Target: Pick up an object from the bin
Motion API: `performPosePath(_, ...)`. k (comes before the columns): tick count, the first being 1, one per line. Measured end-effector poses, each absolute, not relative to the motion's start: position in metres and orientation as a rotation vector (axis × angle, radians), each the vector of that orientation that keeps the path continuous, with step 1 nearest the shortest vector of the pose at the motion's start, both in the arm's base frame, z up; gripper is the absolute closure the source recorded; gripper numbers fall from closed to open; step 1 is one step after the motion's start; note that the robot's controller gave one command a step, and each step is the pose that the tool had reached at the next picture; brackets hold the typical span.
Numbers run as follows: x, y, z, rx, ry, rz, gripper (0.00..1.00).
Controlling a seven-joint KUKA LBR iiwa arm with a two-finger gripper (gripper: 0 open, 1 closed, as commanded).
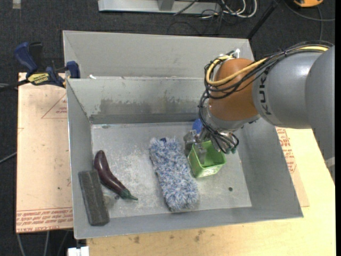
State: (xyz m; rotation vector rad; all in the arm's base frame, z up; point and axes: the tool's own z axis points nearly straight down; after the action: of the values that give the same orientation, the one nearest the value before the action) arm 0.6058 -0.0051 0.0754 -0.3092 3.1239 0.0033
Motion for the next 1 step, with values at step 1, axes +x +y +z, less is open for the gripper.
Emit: performPosePath(1,0.6117,-0.0019,0.1230,-0.291,3.132,0.003,1.00)
